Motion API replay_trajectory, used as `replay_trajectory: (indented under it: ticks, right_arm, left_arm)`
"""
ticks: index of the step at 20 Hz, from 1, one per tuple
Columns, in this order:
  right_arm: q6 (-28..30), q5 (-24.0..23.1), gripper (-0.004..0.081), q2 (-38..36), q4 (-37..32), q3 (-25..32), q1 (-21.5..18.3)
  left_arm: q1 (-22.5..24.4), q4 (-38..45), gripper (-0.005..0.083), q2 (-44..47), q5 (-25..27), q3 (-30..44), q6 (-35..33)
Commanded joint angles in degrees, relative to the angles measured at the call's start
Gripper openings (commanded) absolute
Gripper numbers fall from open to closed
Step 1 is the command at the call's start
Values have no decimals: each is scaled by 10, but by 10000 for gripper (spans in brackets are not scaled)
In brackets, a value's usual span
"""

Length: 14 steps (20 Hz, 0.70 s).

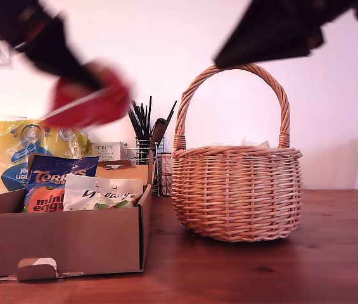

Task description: Move the bags of Easter eggs from the cardboard box on the left into the woven basket on the right side.

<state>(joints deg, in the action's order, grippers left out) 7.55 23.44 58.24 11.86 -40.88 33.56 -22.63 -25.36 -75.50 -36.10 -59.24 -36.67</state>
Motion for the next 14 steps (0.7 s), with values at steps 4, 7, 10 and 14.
replay_trajectory:
  ticks: [4, 7, 10, 14]
  right_arm:
    - [0, 0, -13, -73, 79, -2, -38]
    - [5, 0, -13, -116, 142, -2, -66]
    - [15, -1, -13, -144, 175, -2, -80]
    - [15, -3, -13, -155, 191, -2, -89]
  left_arm:
    - [-76, 148, 127, -31, -13, -1, 64]
    - [-119, 240, 128, -74, -6, -1, 84]
    - [-157, 344, 128, -134, 38, -1, 103]
    - [-197, 486, 128, -207, 125, -1, 117]
